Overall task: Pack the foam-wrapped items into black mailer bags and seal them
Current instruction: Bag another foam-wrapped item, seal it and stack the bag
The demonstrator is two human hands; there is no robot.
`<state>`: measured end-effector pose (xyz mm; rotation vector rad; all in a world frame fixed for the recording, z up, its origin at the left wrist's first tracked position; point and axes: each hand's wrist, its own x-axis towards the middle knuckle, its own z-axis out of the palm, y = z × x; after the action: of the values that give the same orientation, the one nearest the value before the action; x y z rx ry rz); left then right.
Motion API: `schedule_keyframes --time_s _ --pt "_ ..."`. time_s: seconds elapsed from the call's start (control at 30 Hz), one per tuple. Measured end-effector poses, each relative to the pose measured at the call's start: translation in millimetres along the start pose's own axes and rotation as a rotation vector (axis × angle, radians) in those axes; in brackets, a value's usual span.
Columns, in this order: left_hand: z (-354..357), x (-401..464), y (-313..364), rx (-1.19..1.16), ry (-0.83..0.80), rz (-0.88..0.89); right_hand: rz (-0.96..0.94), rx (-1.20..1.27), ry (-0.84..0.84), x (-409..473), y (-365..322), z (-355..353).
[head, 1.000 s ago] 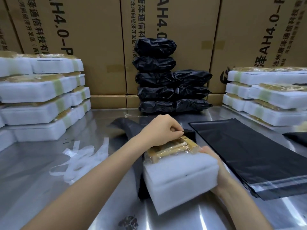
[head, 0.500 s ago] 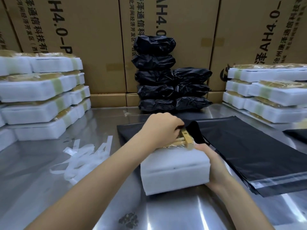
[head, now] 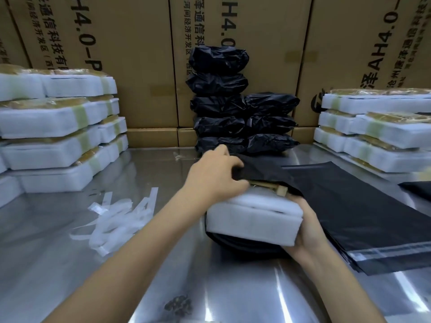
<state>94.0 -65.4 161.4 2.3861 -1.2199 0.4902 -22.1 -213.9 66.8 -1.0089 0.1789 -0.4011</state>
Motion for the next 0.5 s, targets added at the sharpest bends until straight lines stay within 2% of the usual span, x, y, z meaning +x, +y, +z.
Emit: schedule_keyframes --time_s 0.1,0.23,0.37,0.5 --pt "-2 -3 -12 -0.035 -0.078 -0.060 -0.009 -0.004 0.008 1 1 -1" --pt "-7 -23 -15 0.199 -0.049 0.062 -0.011 -0.005 0.106 1 6 -4" --pt "-21 -41 -13 0.310 -0.175 0.144 -0.037 -0.021 0.137 3 9 -4" --pt "-27 -46 12 0.385 -0.037 0.162 -0.052 -0.030 0.137 7 14 -2"
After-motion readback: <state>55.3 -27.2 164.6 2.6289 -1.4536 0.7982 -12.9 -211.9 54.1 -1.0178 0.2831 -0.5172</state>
